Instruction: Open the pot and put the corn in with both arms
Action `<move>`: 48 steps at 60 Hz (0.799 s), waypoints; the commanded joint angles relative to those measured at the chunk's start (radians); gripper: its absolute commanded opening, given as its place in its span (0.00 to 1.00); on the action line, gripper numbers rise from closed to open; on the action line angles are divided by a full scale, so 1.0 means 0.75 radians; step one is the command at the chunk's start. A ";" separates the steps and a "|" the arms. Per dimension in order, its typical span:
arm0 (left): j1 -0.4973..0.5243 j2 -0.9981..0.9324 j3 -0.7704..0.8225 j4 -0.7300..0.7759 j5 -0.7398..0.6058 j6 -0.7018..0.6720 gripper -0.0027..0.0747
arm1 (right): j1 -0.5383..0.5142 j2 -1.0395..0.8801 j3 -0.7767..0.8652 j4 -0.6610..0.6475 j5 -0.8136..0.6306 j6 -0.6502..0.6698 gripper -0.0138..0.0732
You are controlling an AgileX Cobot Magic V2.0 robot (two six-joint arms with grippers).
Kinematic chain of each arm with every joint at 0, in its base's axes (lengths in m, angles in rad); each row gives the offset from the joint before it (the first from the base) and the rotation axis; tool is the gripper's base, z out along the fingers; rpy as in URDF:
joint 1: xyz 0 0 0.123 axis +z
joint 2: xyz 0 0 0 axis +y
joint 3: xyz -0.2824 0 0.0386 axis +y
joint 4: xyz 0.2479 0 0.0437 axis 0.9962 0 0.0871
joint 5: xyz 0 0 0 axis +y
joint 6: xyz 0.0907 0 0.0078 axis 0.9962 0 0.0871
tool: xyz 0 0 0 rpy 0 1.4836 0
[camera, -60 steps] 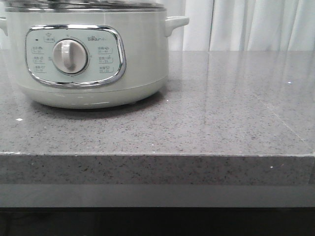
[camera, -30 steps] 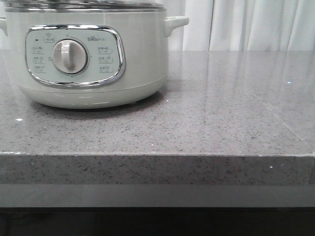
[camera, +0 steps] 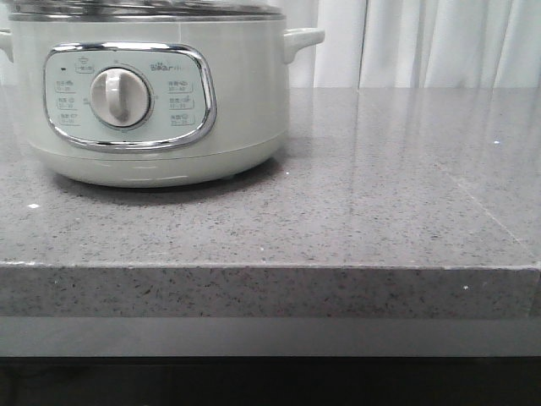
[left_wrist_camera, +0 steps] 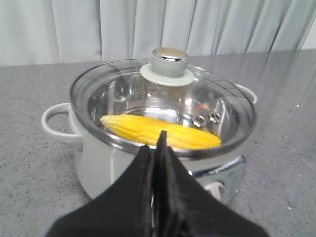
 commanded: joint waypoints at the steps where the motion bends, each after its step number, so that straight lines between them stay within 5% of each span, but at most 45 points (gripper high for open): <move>1: -0.003 -0.126 0.045 -0.023 -0.119 0.001 0.01 | -0.007 0.009 -0.039 -0.004 -0.094 -0.006 0.08; 22: -0.003 -0.486 0.244 -0.023 -0.114 0.001 0.01 | -0.007 0.009 -0.039 -0.004 -0.094 -0.006 0.08; 48: -0.003 -0.516 0.256 -0.023 -0.114 0.001 0.01 | -0.007 0.009 -0.039 -0.004 -0.094 -0.006 0.08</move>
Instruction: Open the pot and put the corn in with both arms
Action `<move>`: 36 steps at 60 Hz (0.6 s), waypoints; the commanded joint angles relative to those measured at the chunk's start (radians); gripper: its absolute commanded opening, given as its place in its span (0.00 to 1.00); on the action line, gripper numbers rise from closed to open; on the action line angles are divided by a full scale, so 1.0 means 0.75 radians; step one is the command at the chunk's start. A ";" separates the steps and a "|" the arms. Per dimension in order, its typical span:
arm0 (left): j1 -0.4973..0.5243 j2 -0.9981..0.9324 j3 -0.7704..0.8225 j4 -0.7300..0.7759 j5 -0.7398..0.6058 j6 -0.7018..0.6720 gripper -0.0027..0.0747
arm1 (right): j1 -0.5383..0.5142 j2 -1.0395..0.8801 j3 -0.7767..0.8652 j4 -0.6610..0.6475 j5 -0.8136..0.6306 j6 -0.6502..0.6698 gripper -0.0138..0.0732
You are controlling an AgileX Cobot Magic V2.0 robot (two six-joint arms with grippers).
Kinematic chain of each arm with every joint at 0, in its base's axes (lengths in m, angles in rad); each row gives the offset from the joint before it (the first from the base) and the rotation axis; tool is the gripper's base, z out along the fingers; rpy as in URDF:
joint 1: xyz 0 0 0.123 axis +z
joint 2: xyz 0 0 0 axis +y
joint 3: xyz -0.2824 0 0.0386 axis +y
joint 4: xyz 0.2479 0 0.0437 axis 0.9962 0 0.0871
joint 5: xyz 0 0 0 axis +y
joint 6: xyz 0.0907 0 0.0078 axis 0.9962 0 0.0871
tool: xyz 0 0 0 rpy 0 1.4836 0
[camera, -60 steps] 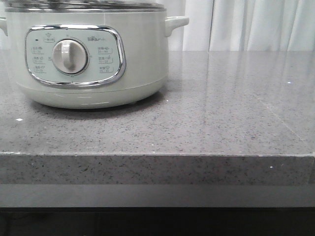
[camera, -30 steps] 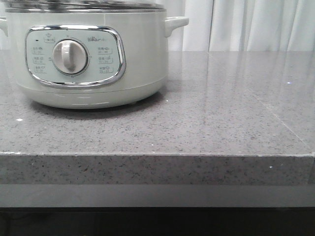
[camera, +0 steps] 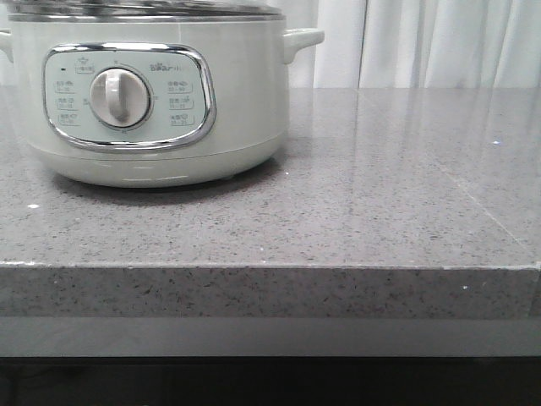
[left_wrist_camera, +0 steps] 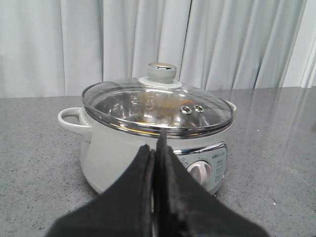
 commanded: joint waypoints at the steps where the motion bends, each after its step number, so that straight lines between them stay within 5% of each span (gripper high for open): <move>1: -0.003 0.013 -0.035 -0.018 -0.105 0.000 0.01 | -0.007 0.009 -0.039 -0.004 -0.094 -0.006 0.08; 25: 0.006 0.011 0.005 0.063 -0.125 0.014 0.01 | -0.007 0.009 -0.039 -0.004 -0.094 -0.006 0.08; 36: 0.129 -0.079 0.101 0.097 -0.129 -0.051 0.01 | -0.007 0.009 -0.039 -0.004 -0.094 -0.006 0.08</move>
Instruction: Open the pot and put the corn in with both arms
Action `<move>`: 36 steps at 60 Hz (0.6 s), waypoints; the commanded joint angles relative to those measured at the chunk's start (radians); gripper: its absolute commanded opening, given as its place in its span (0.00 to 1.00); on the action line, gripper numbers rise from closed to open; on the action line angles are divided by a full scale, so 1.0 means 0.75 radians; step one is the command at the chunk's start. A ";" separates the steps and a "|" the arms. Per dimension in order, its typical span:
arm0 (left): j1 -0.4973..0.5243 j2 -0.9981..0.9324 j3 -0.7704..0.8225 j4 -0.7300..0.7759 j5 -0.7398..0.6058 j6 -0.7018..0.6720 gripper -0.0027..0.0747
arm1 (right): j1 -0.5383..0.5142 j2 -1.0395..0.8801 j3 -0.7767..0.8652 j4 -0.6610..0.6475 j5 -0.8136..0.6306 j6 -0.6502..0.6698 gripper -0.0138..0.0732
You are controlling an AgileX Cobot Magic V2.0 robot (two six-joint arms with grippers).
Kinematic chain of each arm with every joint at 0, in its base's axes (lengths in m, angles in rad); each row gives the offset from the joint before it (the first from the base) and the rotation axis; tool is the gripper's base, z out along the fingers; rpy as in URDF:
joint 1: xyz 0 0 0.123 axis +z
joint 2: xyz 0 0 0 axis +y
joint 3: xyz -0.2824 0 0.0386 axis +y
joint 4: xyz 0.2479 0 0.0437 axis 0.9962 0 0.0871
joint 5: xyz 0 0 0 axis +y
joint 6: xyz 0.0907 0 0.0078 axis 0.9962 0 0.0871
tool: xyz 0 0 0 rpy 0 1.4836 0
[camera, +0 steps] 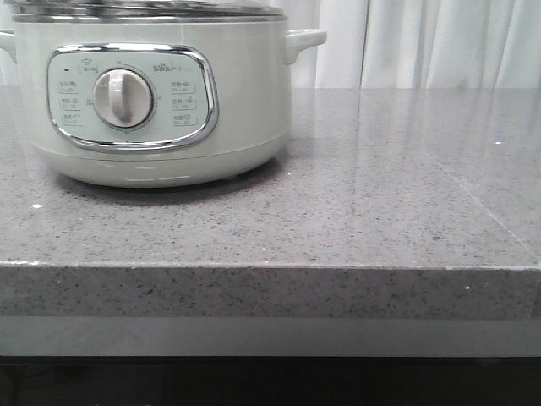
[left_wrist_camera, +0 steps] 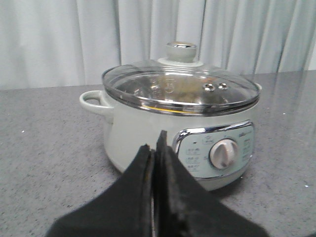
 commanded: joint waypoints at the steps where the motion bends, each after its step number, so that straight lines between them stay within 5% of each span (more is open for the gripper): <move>1: 0.064 -0.048 0.009 0.010 -0.113 -0.033 0.01 | -0.007 0.009 -0.039 -0.004 -0.094 -0.006 0.08; 19: 0.336 -0.284 0.215 0.053 -0.083 -0.033 0.01 | -0.007 0.009 -0.039 -0.004 -0.094 -0.006 0.08; 36: 0.381 -0.284 0.444 0.054 -0.208 -0.075 0.01 | -0.007 0.009 -0.039 -0.004 -0.093 -0.006 0.08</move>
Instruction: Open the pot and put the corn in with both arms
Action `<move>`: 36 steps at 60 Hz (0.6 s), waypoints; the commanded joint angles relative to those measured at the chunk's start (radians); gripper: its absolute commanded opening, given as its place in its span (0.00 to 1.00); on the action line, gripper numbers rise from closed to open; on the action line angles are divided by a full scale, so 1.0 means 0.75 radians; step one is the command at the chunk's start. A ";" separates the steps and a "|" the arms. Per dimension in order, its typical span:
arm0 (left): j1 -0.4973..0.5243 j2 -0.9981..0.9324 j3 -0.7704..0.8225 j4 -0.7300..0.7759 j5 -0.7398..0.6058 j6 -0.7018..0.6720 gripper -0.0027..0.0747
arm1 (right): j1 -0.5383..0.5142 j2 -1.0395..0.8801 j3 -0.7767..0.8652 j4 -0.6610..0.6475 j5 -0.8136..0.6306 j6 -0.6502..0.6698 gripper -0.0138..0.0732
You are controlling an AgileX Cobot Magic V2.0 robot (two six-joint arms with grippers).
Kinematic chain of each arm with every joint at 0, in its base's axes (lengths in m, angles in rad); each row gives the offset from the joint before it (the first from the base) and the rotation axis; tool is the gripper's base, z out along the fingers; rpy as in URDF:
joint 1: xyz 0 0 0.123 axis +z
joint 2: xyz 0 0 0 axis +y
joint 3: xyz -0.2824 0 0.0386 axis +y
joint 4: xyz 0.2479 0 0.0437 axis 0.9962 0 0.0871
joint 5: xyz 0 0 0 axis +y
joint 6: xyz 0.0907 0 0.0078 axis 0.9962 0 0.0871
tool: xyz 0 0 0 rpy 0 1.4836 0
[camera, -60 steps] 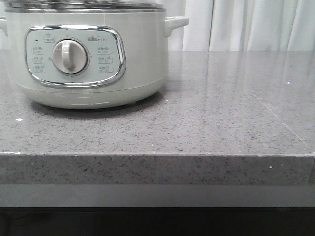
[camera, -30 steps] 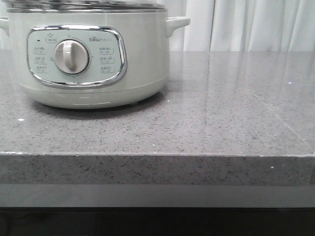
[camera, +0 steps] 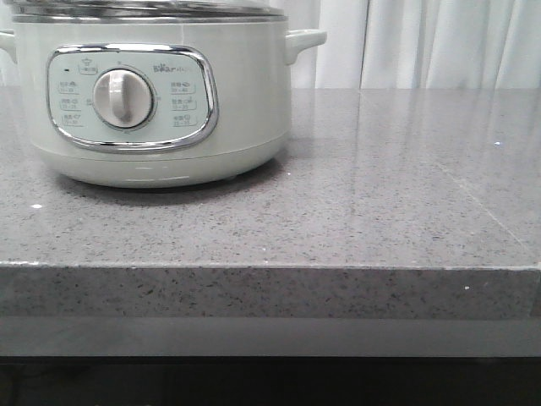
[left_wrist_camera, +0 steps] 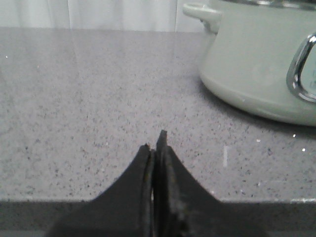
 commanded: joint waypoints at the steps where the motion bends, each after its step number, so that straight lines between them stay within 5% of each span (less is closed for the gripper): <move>1: 0.002 -0.033 0.032 -0.004 -0.200 -0.051 0.01 | -0.007 0.009 -0.039 -0.004 -0.093 -0.006 0.08; 36: 0.002 -0.031 0.029 0.000 -0.197 -0.063 0.01 | -0.007 0.009 -0.039 -0.004 -0.093 -0.006 0.08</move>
